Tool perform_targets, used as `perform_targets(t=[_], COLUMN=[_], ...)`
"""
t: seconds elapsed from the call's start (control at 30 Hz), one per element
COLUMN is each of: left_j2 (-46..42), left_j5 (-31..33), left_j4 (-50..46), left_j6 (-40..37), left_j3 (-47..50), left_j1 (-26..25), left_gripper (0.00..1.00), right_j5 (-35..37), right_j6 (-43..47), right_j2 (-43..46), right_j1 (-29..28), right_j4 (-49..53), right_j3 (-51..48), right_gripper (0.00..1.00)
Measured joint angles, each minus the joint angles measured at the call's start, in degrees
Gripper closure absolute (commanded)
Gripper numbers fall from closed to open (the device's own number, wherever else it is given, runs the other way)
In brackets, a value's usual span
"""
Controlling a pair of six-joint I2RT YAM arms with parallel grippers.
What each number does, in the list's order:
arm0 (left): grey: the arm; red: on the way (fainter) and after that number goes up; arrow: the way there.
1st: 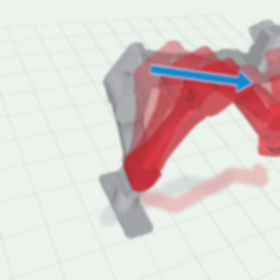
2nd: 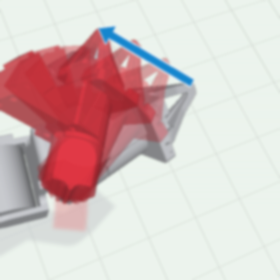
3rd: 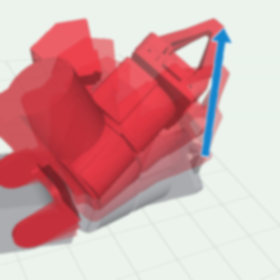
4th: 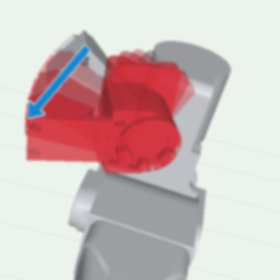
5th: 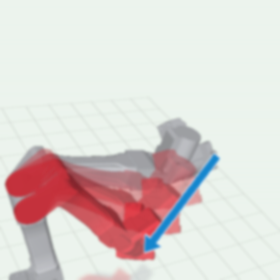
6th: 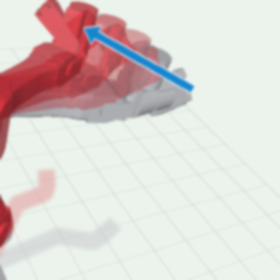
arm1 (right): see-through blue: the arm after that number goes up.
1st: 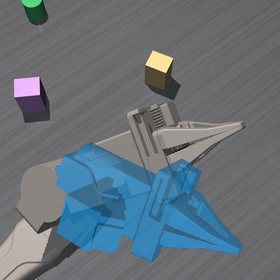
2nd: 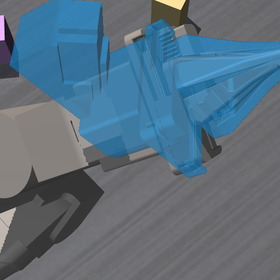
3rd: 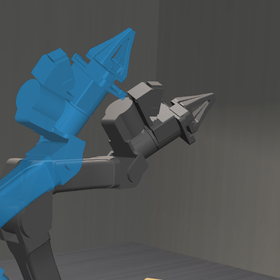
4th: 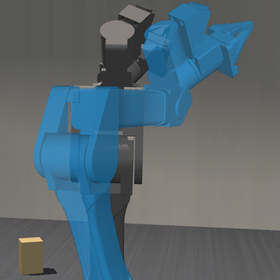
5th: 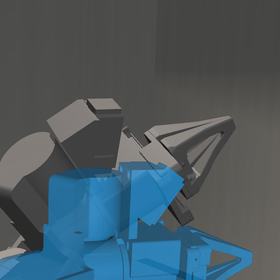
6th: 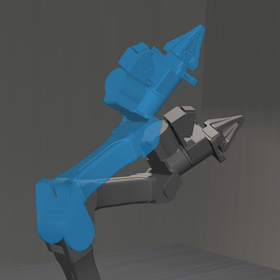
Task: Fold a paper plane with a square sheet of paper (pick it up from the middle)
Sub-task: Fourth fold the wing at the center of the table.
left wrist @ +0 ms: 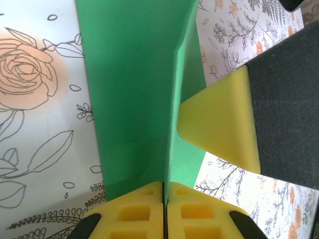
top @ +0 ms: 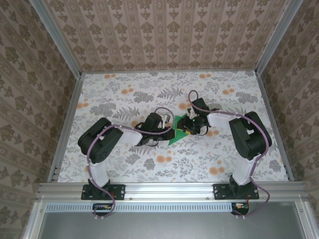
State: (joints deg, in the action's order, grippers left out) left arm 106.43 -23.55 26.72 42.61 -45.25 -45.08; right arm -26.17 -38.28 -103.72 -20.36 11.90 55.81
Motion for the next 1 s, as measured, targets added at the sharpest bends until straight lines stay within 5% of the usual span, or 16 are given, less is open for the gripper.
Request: perform_targets(t=[0.5, 1.0], left_j2=[0.0, 1.01], left_j5=[-0.68, -2.67], left_j4=[0.7, -1.44], left_j6=[-3.69, -5.35], left_j3=[-0.15, -2.34], left_j1=[-0.22, -0.33], left_gripper=[0.94, 0.9], right_j5=[-6.97, -4.66], right_j6=[4.04, 3.8], right_j2=[2.38, 1.44], right_j1=[2.21, 2.64], right_j4=[-3.54, -4.02], right_j3=[-3.21, -3.02], right_gripper=[0.47, 0.41])
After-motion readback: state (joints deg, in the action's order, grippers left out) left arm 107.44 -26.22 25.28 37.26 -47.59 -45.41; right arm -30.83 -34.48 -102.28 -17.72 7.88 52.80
